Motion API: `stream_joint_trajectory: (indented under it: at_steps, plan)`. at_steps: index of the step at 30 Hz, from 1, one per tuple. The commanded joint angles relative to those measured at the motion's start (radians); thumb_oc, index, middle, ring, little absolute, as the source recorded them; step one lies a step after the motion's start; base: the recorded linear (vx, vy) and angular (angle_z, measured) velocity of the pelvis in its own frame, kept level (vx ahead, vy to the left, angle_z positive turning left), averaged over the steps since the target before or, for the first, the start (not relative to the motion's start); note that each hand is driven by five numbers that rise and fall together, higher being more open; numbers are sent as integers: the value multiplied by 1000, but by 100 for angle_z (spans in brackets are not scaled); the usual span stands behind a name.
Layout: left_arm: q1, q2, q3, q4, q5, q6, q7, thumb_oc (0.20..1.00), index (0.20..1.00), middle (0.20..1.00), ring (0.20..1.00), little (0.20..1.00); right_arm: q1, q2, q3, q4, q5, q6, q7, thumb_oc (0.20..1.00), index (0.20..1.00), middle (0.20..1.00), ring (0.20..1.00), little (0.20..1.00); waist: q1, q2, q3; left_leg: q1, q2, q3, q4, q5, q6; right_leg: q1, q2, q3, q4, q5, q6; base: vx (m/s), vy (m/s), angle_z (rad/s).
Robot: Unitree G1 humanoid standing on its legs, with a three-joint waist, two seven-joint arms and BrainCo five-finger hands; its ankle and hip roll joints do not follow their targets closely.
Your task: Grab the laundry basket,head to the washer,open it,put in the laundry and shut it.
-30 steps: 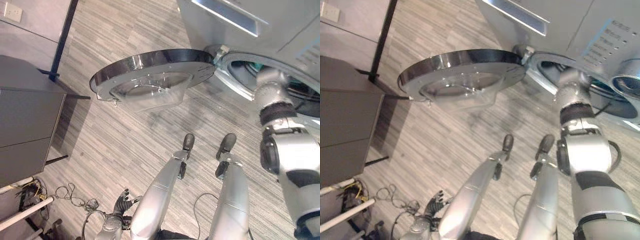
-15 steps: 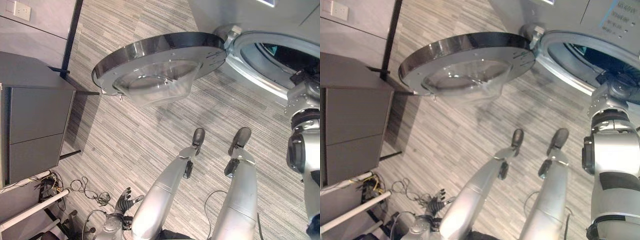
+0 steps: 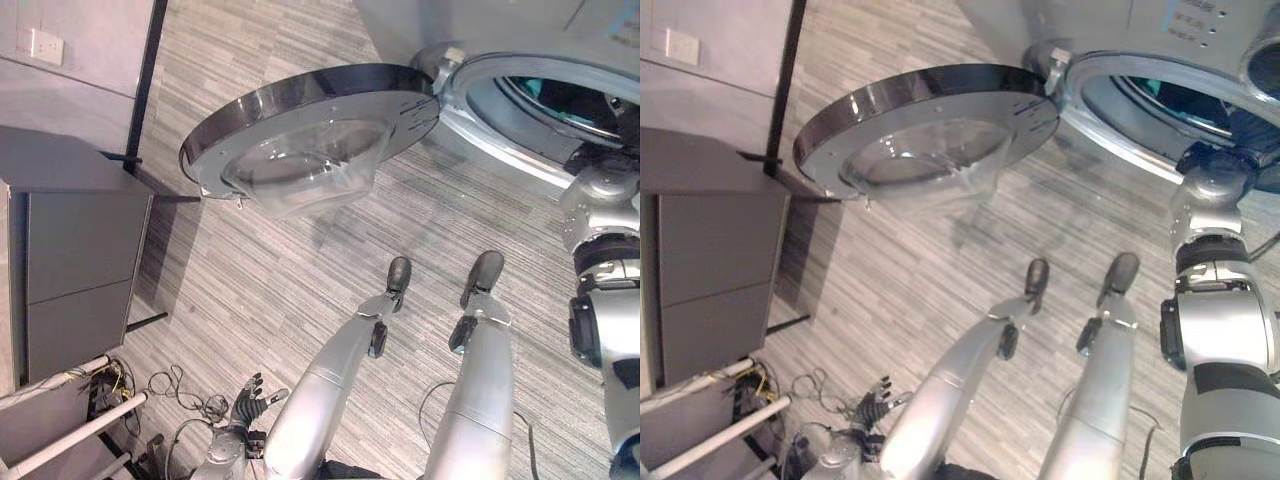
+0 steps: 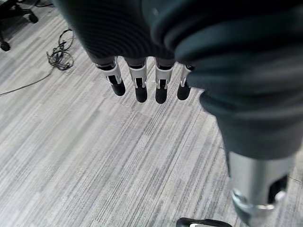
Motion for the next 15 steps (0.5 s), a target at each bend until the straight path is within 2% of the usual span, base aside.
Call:
stream_joint_trajectory:
  at_steps: [1,3,4,5,6,7,9,13,15]
  plan:
    - [40,-34,11,33,36,-20,30,1000,1000,1000,1000,1000,42,-105,-23,-50,-61,-55,-140,1000,1000,1000,1000,1000,-56,144,10,20,14,-76,-14,17,-57,104,-2,54,-53,-46,71,-42,-32,-4]
    - [40,-35,11,37,43,-24,28,1000,1000,1000,1000,1000,64,-141,-32,-33,-92,-37,-148,1000,1000,1000,1000,1000,-58,147,7,31,13,-85,-36,29,-62,117,-3,45,-72,-45,70,-59,-41,4]
    - [46,-28,19,34,56,-32,27,1000,1000,1000,1000,1000,102,-194,74,-37,-230,17,-107,1000,1000,1000,1000,1000,-54,141,5,35,18,-85,-53,42,-66,120,-4,41,-87,-34,69,-60,-31,10]
    - [47,-30,19,34,56,-32,27,1000,1000,1000,1000,1000,99,-195,77,-35,-230,18,-106,1000,1000,1000,1000,1000,-56,143,5,36,18,-86,-54,43,-67,121,-3,40,-89,-33,69,-77,-44,12]
    - [51,-23,28,32,59,-33,18,1000,1000,1000,1000,1000,112,-246,171,-50,-337,49,-41,1000,1000,1000,1000,1000,-56,135,7,32,22,-85,-61,51,-69,119,0,38,-94,-25,68,-52,-45,12]
    - [60,-18,32,20,59,-36,7,1000,1000,1000,1000,1000,109,-281,219,-77,-387,48,-30,1000,1000,1000,1000,1000,-60,133,9,32,25,-85,-64,55,-72,119,3,38,-101,-21,67,-62,-56,10]
    - [71,-17,24,24,64,-31,-8,1000,1000,1000,1000,1000,111,-254,213,-75,-376,42,-50,1000,1000,1000,1000,1000,-66,131,6,37,30,-82,-69,57,-74,125,8,37,-110,-18,68,-16,-20,2]
    - [45,-48,71,108,88,-17,4,1000,1000,1000,1000,1000,268,-152,194,-180,-470,34,-46,1000,1000,1000,1000,1000,-93,93,7,56,42,-72,-61,50,-72,159,27,44,-137,-2,65,2,-12,-6]
    - [43,-57,81,119,95,-20,7,1000,1000,1000,1000,1000,315,-104,171,-185,-479,28,-59,1000,1000,1000,1000,1000,-98,85,6,67,45,-72,-55,44,-71,179,29,42,-144,-1,64,3,-12,-7]
